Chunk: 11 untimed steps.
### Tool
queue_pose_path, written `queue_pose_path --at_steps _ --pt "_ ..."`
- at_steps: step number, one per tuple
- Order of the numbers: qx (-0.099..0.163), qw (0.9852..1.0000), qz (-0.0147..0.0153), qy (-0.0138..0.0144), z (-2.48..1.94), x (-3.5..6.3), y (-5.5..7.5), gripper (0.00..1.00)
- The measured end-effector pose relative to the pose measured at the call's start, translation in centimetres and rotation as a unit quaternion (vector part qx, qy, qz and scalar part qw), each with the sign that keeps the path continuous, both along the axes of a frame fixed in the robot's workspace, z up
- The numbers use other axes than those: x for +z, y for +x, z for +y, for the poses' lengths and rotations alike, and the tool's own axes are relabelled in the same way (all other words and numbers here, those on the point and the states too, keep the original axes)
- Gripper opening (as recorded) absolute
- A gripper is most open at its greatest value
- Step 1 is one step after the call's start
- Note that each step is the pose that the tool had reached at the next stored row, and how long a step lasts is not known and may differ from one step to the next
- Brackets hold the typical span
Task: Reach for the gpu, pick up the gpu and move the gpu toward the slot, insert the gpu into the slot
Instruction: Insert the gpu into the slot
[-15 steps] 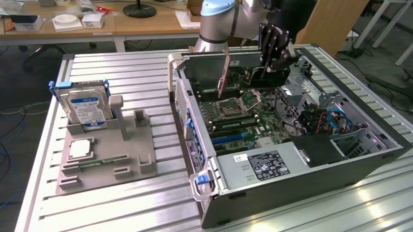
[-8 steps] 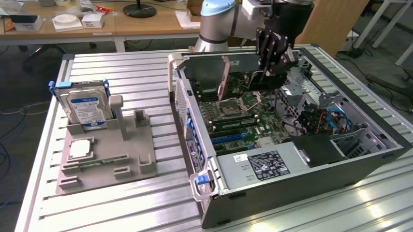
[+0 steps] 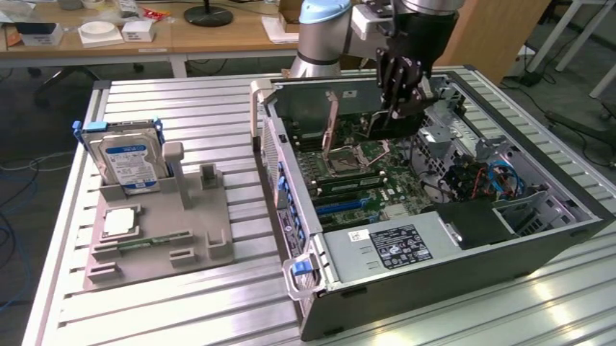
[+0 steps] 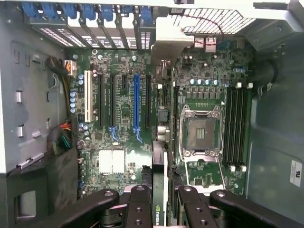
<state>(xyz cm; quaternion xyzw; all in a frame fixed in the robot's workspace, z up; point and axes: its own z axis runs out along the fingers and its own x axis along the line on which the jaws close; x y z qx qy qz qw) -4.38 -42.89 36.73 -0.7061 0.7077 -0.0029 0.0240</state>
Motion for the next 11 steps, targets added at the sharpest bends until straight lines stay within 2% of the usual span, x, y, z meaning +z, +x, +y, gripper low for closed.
queue_pose_path --at_steps 5,11 --pt "-0.021 0.9998 -0.0003 -0.0001 -0.04 -0.67 -0.1 0.26" --pt "-0.022 0.9998 -0.0002 -0.0001 -0.29 -1.23 -0.9 0.26"
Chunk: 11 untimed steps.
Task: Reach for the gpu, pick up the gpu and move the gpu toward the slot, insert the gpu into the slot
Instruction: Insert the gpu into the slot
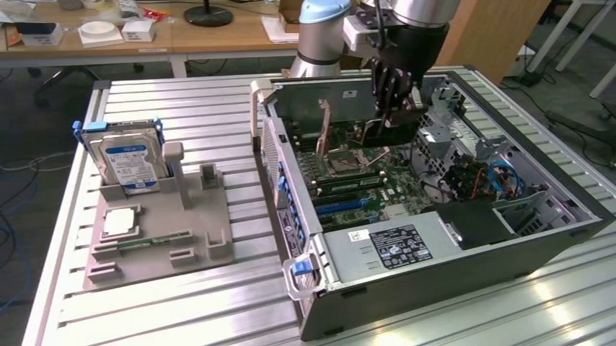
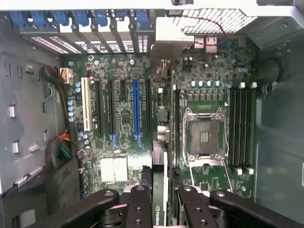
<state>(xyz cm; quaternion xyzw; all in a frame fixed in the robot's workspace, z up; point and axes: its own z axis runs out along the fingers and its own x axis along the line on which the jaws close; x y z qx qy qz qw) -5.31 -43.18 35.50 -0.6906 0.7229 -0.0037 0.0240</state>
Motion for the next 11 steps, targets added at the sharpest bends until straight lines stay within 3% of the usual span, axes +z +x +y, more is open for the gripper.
queue_pose_path --at_steps 6,11 --pt "0.0 1.0 0.0001 0.0 -0.1 -0.76 -0.4 0.26" --pt "0.0 1.0 0.0005 0.0001 -0.74 -1.52 -0.4 0.26"
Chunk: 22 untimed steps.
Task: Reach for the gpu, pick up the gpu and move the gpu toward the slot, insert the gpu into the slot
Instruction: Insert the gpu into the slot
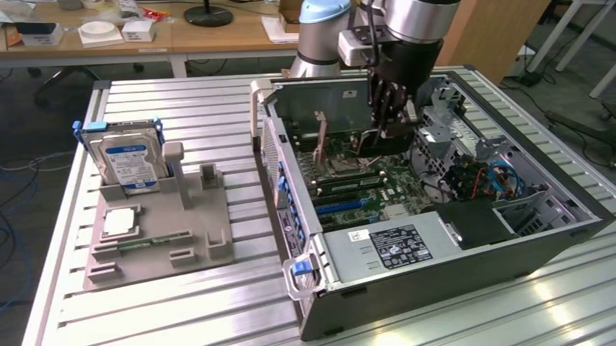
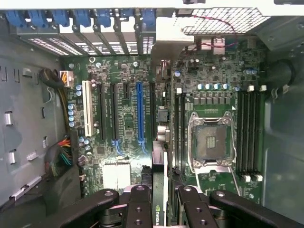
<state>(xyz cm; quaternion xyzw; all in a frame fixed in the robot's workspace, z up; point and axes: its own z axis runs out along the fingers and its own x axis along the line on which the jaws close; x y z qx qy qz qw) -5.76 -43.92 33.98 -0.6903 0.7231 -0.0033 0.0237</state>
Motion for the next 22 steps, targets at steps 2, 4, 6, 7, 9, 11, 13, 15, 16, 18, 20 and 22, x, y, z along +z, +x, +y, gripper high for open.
queue_pose_path --at_steps 2,4,6,7,9,11,13,15,16,18,20,22 --pt "0.0 1.0 0.0002 0.0 -0.34 -0.21 0.0 0.26" --pt "0.0 1.0 0.0002 0.0 -0.63 -0.36 -0.01 0.26" --pt "0.0 1.0 0.0001 0.0001 -0.74 -0.51 -0.1 0.26" --pt "-0.001 1.0 0.0001 0.0 -0.76 -0.56 -0.17 0.26" --pt "-0.001 1.0 0.0002 -0.0001 -0.77 -0.6 -0.21 0.26" --pt "-0.001 1.0 0.0002 -0.0001 -0.77 -0.6 -0.21 0.26" --pt "-0.001 1.0 0.0002 -0.0001 -0.77 -0.62 -0.21 0.26" --pt "-0.001 1.0 0.0001 -0.0008 -0.77 -0.68 -0.21 0.26" --pt "-0.001 1.0 0.0002 -0.0012 -0.77 -0.69 -0.22 0.26" --pt "-0.001 1.0 0.0002 -0.0013 -0.77 -0.69 -0.22 0.26" --pt "-0.001 1.0 0.0002 -0.0016 -0.77 -0.72 -0.27 0.26" --pt "-0.001 1.0 0.0004 -0.0023 -0.77 -0.86 -0.45 0.26"
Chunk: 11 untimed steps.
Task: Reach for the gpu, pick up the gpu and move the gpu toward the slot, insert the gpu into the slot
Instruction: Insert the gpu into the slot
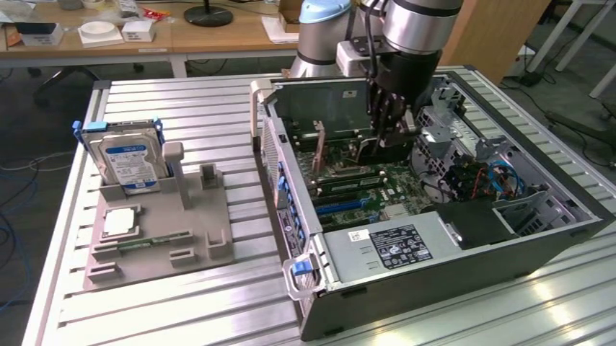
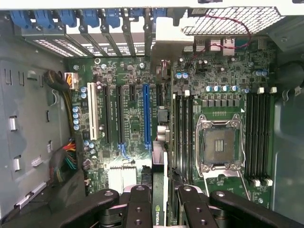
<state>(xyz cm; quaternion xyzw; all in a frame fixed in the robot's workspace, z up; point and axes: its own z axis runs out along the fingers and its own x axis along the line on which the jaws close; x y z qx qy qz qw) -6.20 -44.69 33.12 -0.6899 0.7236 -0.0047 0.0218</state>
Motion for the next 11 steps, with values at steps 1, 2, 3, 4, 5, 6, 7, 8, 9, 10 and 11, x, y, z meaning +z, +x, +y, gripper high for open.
queue_pose_path --at_steps 1,2,3,4,5,6,7,8,9,10,11 --pt "0.0 1.0 0.0001 -0.0001 0.0 -0.11 -0.1 0.26" --pt "0.0 1.0 0.0002 -0.0001 0.0 -0.25 -0.16 0.26" --pt "0.0 1.0 0.0001 -0.0001 0.0 -0.42 -0.23 0.26" --pt "0.0 1.0 0.0002 0.0 0.0 -0.53 -0.28 0.26" --pt "0.0 1.0 0.0002 -0.0001 -0.02 -0.55 -0.31 0.26" --pt "0.0 1.0 0.0002 -0.0002 -0.05 -0.56 -0.38 0.26" --pt "0.0 1.0 0.0002 -0.0001 -0.07 -0.58 -0.46 0.26" --pt "0.0 1.0 0.0002 -0.0001 -0.08 -0.6 -0.55 0.26" --pt "0.0 1.0 0.0001 0.0 -0.09 -0.63 -0.67 0.26" --pt "0.0 1.0 0.0002 -0.0001 -0.1 -0.67 -0.77 0.26" --pt "0.0 1.0 0.0002 -0.0001 -0.11 -0.71 -0.85 0.26"
